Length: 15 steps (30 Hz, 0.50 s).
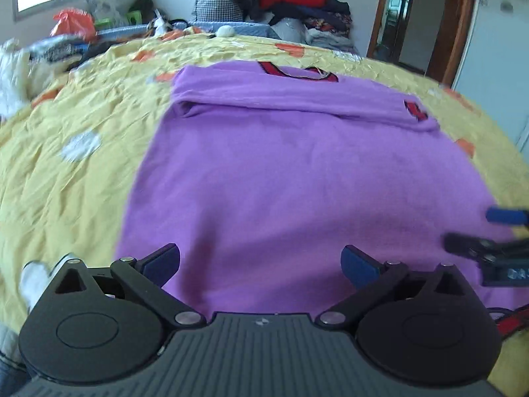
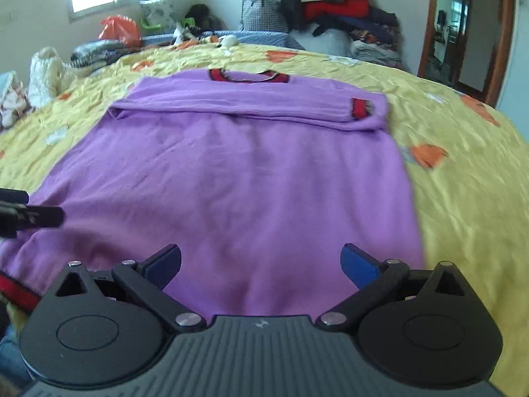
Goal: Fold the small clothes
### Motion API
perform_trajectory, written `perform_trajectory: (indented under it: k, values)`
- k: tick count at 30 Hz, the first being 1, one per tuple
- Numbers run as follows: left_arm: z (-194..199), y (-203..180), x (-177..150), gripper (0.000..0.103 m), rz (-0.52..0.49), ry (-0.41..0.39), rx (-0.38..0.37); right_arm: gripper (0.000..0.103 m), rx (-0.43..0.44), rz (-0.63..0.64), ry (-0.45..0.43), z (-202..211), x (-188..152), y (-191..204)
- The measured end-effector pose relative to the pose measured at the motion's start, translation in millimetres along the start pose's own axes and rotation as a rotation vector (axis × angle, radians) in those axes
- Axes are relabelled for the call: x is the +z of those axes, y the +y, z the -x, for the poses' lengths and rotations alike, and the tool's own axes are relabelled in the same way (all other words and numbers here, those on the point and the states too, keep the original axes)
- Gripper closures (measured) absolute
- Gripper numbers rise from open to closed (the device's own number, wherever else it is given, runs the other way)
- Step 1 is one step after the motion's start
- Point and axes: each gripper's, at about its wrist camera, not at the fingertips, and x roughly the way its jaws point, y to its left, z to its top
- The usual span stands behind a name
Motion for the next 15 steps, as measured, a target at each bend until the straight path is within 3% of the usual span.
perform_trajectory:
  k: [3, 5, 15]
  values:
    - [-15.2, -9.7, -7.5, 0.0, 0.014, 0.024, 0.056, 0.0, 0.0, 0.001, 0.011, -22.3, 3.4, 9.2]
    - [-22.8, -9.3, -16.4, 0.0, 0.018, 0.046, 0.054, 0.0, 0.002, -0.001, 0.04, -33.6, -1.4, 10.5]
    - [-16.0, -7.4, -28.3, 0.0, -0.004, -0.006, 0.048, 0.0, -0.031, -0.014, 0.003, -0.2, -41.8, 5.2]
